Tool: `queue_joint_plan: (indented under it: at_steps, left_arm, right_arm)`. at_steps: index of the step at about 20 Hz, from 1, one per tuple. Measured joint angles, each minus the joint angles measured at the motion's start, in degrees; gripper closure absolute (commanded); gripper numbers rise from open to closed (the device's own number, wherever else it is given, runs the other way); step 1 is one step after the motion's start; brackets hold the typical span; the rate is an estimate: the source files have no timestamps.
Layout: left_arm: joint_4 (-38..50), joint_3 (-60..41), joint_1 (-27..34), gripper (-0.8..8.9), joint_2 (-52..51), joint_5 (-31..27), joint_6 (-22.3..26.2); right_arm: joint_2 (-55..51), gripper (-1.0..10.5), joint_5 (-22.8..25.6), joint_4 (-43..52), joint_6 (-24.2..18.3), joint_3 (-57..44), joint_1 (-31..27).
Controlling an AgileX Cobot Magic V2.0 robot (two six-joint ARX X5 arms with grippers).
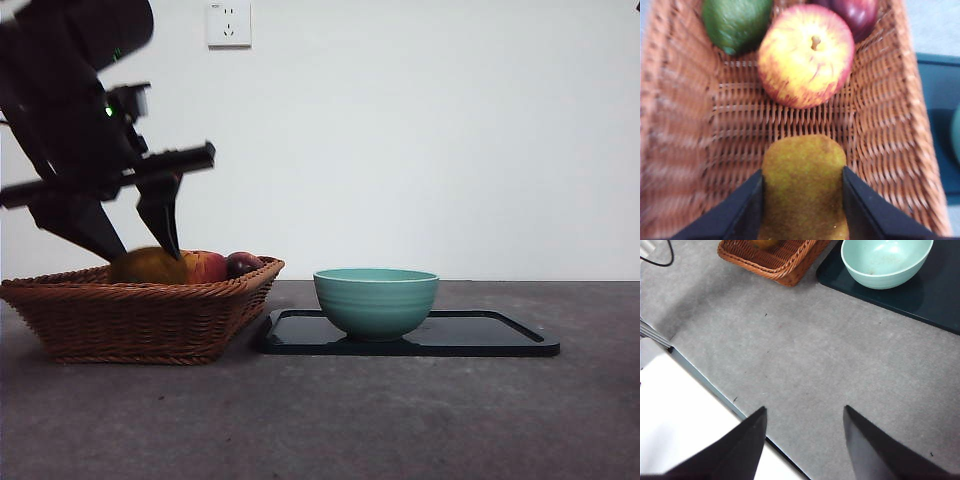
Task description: Pick up the wifruite, put it on the bowl, pick up the plate, put it on desk
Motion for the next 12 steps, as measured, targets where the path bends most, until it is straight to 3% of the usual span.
queue_joint_plan:
  at_steps: [5, 8, 12]
  left_arm:
    - [2.51, 0.0, 0.0, 6.81, 4.68, -0.83, 1.77]
    - [2.75, 0.0, -0.04, 4.64, 4.87, -0.85, 2.12]
    - [2.58, 0.0, -0.13, 4.65, 4.59, -0.87, 2.36]
  right_arm:
    - [0.0, 7.0, 0.02, 0.0, 0.0, 0.0, 0.0]
    - [0.0, 7.0, 0.0, 0.0, 0.0, 0.0, 0.0]
    - [0.0, 7.0, 0.02, 0.0, 0.0, 0.0, 0.0]
